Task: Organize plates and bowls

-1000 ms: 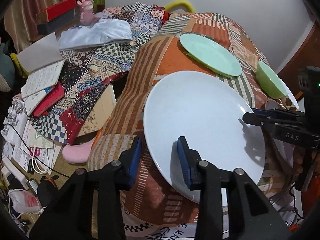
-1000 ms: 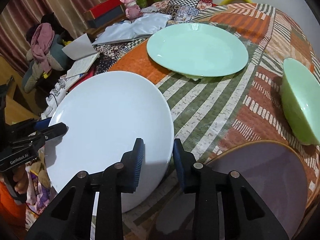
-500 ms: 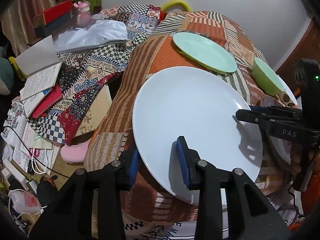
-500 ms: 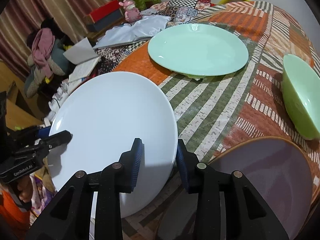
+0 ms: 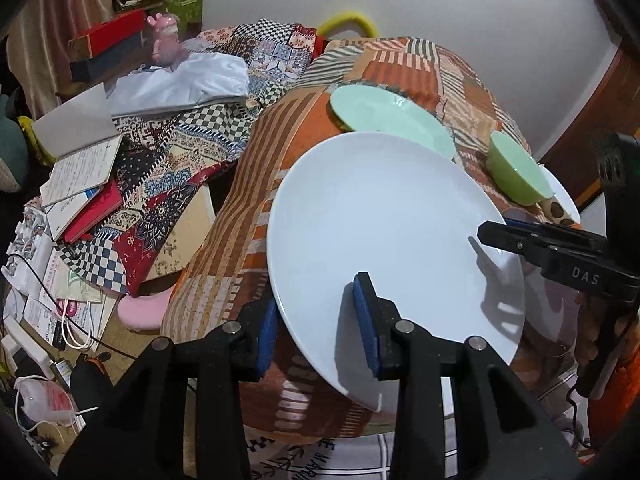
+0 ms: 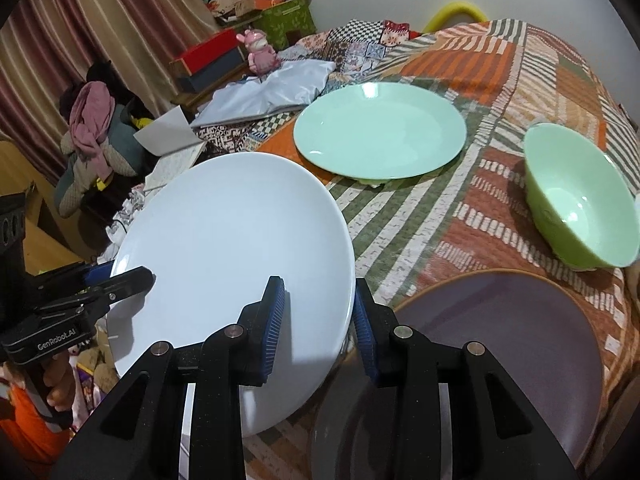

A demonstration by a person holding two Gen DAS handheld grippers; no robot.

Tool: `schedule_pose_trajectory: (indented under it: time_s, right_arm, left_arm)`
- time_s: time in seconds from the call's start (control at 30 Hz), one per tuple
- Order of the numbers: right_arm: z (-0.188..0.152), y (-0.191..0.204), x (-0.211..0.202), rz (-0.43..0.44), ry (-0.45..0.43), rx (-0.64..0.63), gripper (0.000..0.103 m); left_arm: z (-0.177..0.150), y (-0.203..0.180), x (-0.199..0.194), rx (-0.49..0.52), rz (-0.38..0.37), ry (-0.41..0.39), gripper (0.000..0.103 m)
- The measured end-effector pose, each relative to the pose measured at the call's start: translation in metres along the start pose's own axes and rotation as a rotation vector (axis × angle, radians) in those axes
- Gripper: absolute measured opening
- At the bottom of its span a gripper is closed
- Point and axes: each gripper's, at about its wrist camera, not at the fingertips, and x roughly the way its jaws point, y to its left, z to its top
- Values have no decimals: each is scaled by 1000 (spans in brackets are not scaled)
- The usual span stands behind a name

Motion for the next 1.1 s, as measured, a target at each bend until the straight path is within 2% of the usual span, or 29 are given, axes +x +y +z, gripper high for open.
schedule_pose_trajectory:
  time_s: [0.4,1.1]
  right_arm:
    - [-11,-15,-33,-29,-60,26,32]
    - [-45,-58,-80,-91,-126,118,32]
  left_arm:
    - [4,-31,-12,47,-28,-39,35]
    - [0,-102,-7,140,-92,-26,35]
